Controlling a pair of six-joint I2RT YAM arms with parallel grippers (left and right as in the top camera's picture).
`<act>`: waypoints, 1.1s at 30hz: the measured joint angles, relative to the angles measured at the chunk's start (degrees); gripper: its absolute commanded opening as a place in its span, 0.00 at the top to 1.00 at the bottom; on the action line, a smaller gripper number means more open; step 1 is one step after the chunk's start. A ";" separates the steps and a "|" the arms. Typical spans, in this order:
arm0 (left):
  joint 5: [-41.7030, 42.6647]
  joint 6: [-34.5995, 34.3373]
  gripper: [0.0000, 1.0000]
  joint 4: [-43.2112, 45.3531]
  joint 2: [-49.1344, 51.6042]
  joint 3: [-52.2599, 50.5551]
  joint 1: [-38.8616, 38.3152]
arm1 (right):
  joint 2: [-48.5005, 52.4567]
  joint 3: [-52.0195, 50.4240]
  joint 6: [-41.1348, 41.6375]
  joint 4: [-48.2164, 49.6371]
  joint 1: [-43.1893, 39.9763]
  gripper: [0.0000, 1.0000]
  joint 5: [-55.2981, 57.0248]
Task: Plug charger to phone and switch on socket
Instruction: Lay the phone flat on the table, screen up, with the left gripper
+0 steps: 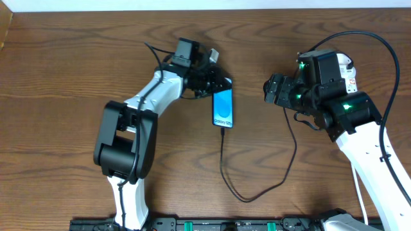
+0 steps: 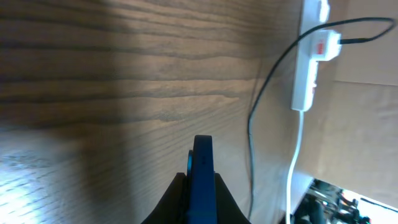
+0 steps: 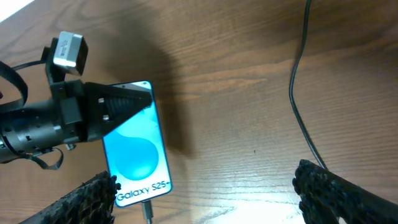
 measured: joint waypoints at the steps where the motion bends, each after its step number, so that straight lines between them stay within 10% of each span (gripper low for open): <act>1: -0.92 -0.33 0.93 0.20 0.00 0.00 -0.59 | 0.00 0.00 -0.02 -0.17 0.00 0.11 0.02; 33: -11.78 -7.74 0.92 7.43 3.43 0.00 -5.07 | 0.00 0.00 -0.24 -1.92 0.00 0.11 1.07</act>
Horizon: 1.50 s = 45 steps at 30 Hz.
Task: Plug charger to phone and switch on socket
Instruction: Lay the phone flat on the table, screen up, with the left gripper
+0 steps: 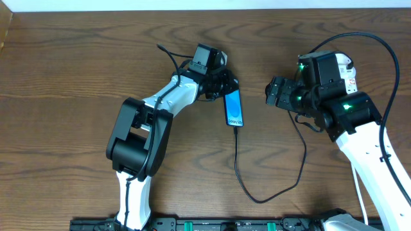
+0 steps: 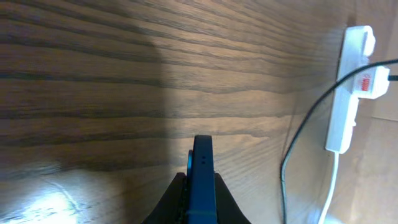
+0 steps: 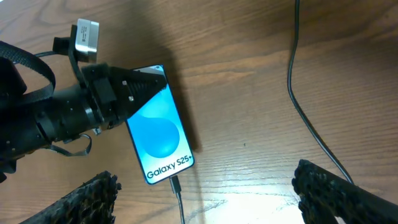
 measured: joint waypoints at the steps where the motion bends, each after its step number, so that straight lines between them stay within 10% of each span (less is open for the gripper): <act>1: -0.22 0.00 0.92 0.00 0.00 0.00 -0.02 | 0.02 0.00 0.00 0.00 0.00 0.11 0.02; 24: -0.24 -1.07 0.91 -0.68 3.63 0.00 -1.05 | 0.00 0.00 0.00 -0.02 0.00 0.11 0.15; 41: 1.46 -1.29 0.57 -0.35 3.54 0.46 -1.09 | 0.00 0.00 -0.02 -0.02 0.00 0.11 0.15; 45: 1.92 -1.22 0.30 -0.35 3.39 0.68 -1.09 | 0.00 0.00 0.00 -0.02 0.00 0.11 0.15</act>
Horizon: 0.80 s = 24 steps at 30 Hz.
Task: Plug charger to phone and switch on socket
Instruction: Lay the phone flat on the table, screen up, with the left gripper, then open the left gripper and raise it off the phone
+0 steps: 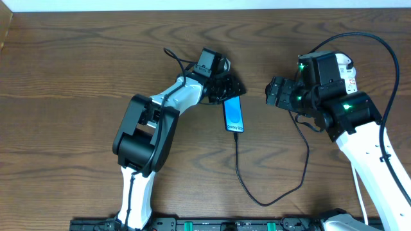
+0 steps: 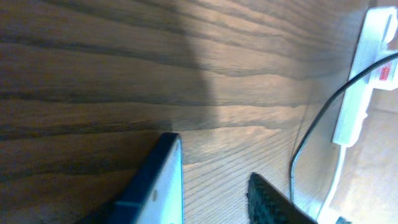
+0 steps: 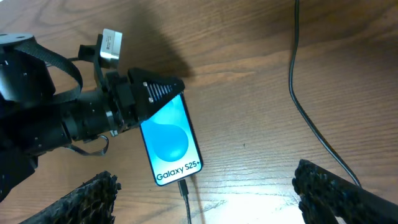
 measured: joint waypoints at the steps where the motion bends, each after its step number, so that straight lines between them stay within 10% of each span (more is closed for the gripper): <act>1: 0.24 0.09 0.22 -0.07 -0.15 0.15 0.00 | 0.00 -0.02 -0.02 0.00 0.00 0.11 0.00; 24: -11.39 0.37 0.11 -13.73 -3.23 2.47 -0.33 | 0.00 0.00 -0.02 0.00 0.00 0.11 0.00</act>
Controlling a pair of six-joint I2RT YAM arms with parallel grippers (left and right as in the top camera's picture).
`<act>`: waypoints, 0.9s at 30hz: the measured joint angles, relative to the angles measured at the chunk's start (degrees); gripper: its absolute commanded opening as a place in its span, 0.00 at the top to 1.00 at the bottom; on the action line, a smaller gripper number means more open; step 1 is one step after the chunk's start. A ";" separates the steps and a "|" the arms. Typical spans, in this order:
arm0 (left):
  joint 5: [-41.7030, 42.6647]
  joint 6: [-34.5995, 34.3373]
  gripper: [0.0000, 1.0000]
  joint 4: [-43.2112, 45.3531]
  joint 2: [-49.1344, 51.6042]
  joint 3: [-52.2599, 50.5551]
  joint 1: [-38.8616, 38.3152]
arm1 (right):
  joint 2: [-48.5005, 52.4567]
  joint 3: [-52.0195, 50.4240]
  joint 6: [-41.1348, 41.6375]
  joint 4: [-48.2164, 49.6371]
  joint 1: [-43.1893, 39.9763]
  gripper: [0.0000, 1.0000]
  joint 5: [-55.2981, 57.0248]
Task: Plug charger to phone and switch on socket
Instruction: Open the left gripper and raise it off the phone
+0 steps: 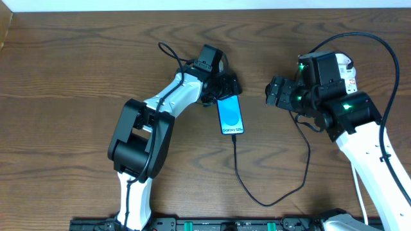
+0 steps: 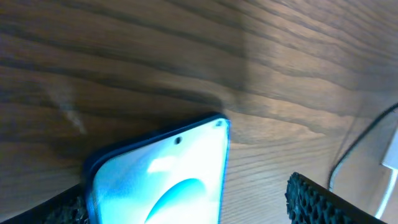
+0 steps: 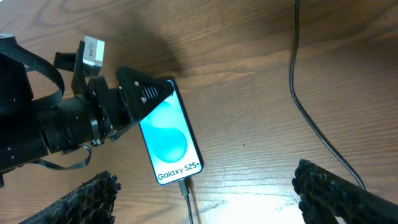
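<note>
The phone (image 1: 230, 115) lies flat on the table with its blue screen lit and facing up, also in the right wrist view (image 3: 169, 140). A black charger cable (image 1: 236, 160) is plugged into its near end and loops right towards the white socket strip (image 1: 347, 69), mostly hidden behind the right arm. My left gripper (image 1: 221, 88) is open at the phone's far end; in its own view the phone's top (image 2: 168, 174) sits between its spread fingers (image 2: 314, 196). My right gripper (image 1: 271, 90) hovers open to the right of the phone, holding nothing.
Dark wooden table (image 1: 64, 77). The cable (image 3: 305, 106) runs along the table under my right gripper. A white sliver of the strip (image 2: 392, 155) shows at the edge of the left wrist view. A black rail (image 1: 205, 224) runs along the front edge.
The phone, then leaning on one long edge between the open left fingers, now lies flat with the screen up and slightly further left. The right arm has not moved.
My left gripper was shut on the phone's far end, the cable plugged in, at the table's middle. Then it held the phone further right, turned towards its edge. Then the gripper was open with the phone leaning. Now the phone rests flat.
</note>
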 measured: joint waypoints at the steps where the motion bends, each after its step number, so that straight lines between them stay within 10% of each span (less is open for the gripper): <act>1: -0.55 0.02 0.11 -0.37 -0.07 0.04 0.00 | 0.00 0.00 0.00 -0.02 0.00 0.11 0.00; 27: -17.94 8.76 0.10 -15.47 -5.42 -0.83 0.07 | 0.00 0.00 0.00 -0.02 0.00 0.11 0.00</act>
